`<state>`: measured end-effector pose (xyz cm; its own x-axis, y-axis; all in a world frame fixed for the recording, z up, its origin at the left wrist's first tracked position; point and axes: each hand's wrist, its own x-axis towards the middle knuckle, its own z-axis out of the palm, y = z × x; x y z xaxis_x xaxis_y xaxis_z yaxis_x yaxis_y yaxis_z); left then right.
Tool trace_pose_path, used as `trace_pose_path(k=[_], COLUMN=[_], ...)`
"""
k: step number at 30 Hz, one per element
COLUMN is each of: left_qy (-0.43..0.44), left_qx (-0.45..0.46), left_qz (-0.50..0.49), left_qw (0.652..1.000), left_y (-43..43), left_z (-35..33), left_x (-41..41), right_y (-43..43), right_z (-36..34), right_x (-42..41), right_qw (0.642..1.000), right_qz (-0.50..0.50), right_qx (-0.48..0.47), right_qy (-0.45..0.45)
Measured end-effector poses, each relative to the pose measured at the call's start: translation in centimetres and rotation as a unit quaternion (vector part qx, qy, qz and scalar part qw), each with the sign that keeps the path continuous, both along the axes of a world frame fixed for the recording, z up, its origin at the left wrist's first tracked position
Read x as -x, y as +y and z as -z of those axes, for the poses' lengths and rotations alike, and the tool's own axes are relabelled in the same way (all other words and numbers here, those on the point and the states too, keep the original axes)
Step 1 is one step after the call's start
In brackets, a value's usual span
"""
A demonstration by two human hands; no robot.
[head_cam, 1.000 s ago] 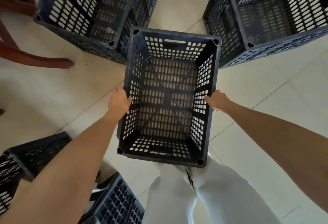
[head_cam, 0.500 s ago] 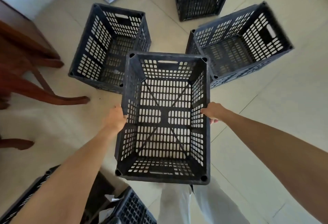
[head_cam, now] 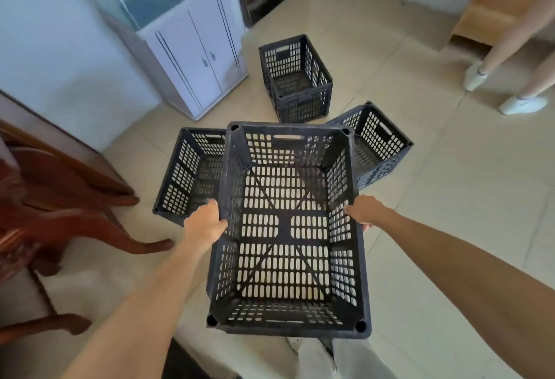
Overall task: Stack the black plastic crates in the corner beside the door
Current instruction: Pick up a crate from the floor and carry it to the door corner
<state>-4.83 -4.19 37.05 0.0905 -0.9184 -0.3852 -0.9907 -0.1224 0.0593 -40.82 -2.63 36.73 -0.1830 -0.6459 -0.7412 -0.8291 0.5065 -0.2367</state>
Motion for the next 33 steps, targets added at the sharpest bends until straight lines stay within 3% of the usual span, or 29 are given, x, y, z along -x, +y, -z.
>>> trace_pose_path(k=[13, 18, 24, 33], left_qy=[-0.030, -0.018, -0.026, 0.011], left_qx=[0.009, -0.007, -0.002, 0.001], left_qz=[0.141, 0.195, 0.273, 0.295], left_qw=[0.990, 0.981, 0.962, 0.956], left_y=[-1.1, -1.9, -3.2, -6.3], left_z=[-7.6, -8.3, -8.0, -9.2], left_x=[11.9, 19.6, 30.1, 46.5], right_y=[7.9, 10.4, 13.0, 12.5], right_z=[-6.2, -5.5, -5.7, -7.0], right_x=[9.8, 16.8, 26.1, 41.9], right_qw=[0.997, 0.986, 0.969, 0.955], right_qz=[0.072, 0.163, 0.237, 0.292], right_qx=[0.041, 0.018, 0.054, 0.038], right_qy=[-0.009, -0.032, -0.035, -0.046])
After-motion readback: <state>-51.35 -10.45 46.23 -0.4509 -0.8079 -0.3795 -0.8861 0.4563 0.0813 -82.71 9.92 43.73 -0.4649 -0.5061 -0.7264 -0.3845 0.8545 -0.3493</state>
